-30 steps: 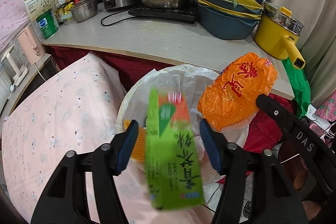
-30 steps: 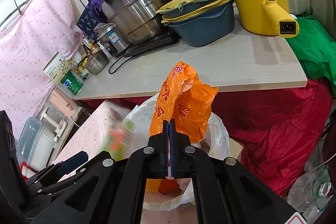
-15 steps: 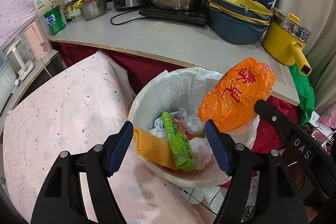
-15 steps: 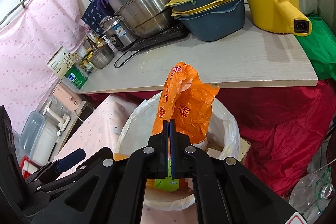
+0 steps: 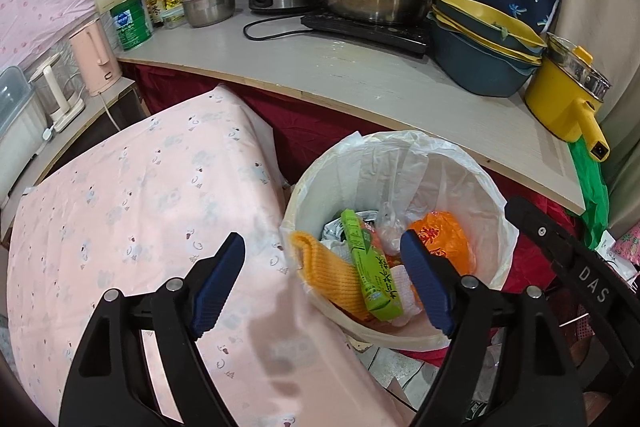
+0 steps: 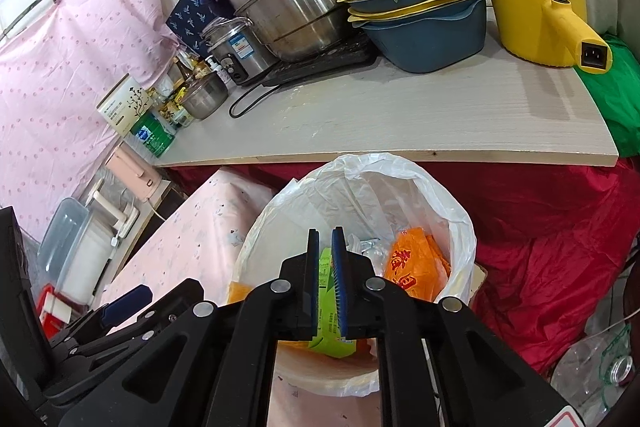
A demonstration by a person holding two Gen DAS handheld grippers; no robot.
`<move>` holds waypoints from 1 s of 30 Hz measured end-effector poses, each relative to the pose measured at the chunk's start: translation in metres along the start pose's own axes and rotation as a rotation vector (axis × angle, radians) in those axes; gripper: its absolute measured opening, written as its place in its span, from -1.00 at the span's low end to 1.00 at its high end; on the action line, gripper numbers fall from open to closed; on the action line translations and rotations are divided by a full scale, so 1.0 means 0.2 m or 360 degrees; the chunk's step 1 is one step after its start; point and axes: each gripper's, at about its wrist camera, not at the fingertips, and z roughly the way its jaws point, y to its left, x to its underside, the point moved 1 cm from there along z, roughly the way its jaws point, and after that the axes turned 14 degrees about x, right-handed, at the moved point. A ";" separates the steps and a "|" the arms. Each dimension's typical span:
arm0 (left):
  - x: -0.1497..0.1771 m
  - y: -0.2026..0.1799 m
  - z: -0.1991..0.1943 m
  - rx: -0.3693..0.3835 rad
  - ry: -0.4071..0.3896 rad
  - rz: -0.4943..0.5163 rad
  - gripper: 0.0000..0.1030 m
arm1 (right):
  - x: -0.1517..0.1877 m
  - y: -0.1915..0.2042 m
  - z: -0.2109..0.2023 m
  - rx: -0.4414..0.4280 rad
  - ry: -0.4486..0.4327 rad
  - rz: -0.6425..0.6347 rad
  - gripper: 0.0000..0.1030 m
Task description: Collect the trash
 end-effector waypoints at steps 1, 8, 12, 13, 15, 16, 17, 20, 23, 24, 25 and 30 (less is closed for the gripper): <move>0.00 0.01 -0.01 -0.0004 -0.0002 -0.0003 0.47 | 0.00 0.01 0.00 0.0000 0.0000 -0.0007 -0.71; 0.04 0.07 -0.06 -0.0046 -0.0018 -0.0033 0.48 | 0.03 0.06 -0.05 0.0014 -0.0006 -0.0093 -0.57; 0.06 0.09 -0.10 -0.0069 -0.0030 -0.0046 0.51 | 0.05 0.09 -0.09 0.0026 -0.0023 -0.0145 -0.40; 0.06 0.10 -0.10 -0.0074 -0.0031 -0.0045 0.53 | 0.05 0.10 -0.10 0.0031 -0.0031 -0.0158 -0.37; 0.07 0.11 -0.13 -0.0087 -0.0037 -0.0044 0.56 | 0.07 0.11 -0.13 0.0049 -0.0058 -0.0181 -0.24; 0.07 0.11 -0.13 -0.0095 -0.0042 -0.0047 0.61 | 0.07 0.12 -0.14 0.0056 -0.0067 -0.0195 -0.12; 0.08 0.12 -0.15 -0.0102 -0.0049 -0.0049 0.63 | 0.08 0.13 -0.15 0.0065 -0.0081 -0.0212 -0.06; 0.10 0.13 -0.17 -0.0121 -0.0063 -0.0050 0.66 | 0.10 0.15 -0.18 0.0095 -0.0106 -0.0266 0.16; 0.11 0.14 -0.20 -0.0141 -0.0075 -0.0044 0.67 | 0.13 0.17 -0.21 0.0119 -0.0123 -0.0311 0.25; 0.12 0.14 -0.21 -0.0150 -0.0081 -0.0043 0.67 | 0.14 0.17 -0.21 0.0125 -0.0126 -0.0327 0.28; 0.13 0.14 -0.22 -0.0156 -0.0085 -0.0044 0.68 | 0.14 0.18 -0.22 0.0134 -0.0129 -0.0344 0.30; 0.16 0.16 -0.25 -0.0185 -0.0108 -0.0043 0.71 | 0.19 0.20 -0.25 0.0162 -0.0144 -0.0416 0.39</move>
